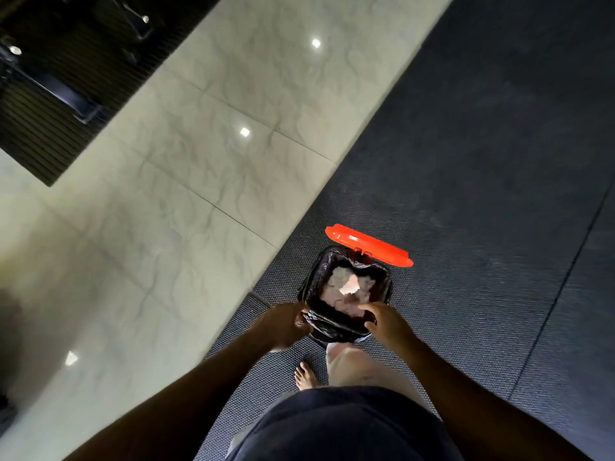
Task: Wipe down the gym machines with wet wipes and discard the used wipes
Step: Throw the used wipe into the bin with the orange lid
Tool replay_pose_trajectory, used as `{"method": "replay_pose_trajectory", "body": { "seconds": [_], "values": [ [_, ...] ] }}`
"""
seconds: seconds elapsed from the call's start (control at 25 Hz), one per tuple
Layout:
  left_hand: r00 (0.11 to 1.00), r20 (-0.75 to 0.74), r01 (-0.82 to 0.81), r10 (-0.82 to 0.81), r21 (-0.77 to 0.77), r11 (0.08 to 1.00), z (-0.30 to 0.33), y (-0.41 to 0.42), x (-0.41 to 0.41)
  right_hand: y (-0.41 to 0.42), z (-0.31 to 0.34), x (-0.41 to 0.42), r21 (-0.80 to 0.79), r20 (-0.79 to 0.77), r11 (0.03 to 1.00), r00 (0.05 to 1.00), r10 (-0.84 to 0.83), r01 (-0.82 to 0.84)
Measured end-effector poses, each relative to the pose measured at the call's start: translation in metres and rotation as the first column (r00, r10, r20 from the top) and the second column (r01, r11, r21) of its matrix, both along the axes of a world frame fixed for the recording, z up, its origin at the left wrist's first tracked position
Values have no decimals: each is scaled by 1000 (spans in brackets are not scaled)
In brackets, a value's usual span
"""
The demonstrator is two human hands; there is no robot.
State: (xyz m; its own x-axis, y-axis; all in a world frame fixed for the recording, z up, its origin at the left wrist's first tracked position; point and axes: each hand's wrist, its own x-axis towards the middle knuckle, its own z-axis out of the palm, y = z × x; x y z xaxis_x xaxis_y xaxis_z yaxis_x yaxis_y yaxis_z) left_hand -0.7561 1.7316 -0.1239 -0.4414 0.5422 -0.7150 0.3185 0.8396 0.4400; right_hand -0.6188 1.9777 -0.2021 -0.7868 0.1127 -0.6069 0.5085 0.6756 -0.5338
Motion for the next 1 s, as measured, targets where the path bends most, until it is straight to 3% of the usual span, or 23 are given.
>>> {"method": "replay_pose_trajectory", "body": {
  "seconds": [0.32, 0.64, 0.88, 1.0],
  "values": [
    [1000, -8, -9, 9, -3, 1000, 3, 12, 2, 8, 11, -2, -12, 6, 1000, 1000, -11, 11],
    [960, -60, -270, 273, 44, 962, 16, -43, 19, -40, 34, -52, -28, -145, 990, 980, 136, -141],
    [813, -138, -554, 566, 118, 824, 41, -155, 52, -154, 72, -96, -29, -292, 935, 898, 330, -354],
    [625, -227, -730, 747, 170, 662, 63, -244, 77, -252, 110, -113, -19, -350, 871, 819, 455, -492]
  ]
}}
